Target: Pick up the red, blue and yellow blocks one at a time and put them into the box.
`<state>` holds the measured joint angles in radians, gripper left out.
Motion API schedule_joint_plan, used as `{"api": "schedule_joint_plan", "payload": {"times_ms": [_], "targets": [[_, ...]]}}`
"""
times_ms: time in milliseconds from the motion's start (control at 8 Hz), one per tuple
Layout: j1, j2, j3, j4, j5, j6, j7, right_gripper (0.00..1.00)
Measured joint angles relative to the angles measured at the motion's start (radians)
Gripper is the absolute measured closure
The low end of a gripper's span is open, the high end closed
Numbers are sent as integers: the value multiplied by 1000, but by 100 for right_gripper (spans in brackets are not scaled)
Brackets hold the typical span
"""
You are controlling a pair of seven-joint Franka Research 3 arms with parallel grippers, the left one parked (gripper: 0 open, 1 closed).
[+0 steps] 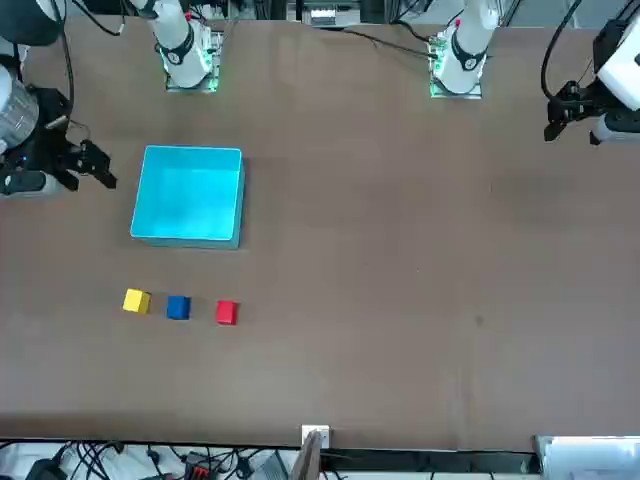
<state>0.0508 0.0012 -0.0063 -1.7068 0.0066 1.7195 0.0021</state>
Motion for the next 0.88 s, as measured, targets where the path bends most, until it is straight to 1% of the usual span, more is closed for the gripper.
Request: {"api": "schedule_joint_plan", "payload": {"times_ms": [500,625,750,875], "targets": [[3,5,12,6,-2,-8,0,0],[13,27,19,11,-2,-4,1,0],[35,74,23,35,-2,2,20,0],[61,142,25,79,-2,17,46,0]]}}
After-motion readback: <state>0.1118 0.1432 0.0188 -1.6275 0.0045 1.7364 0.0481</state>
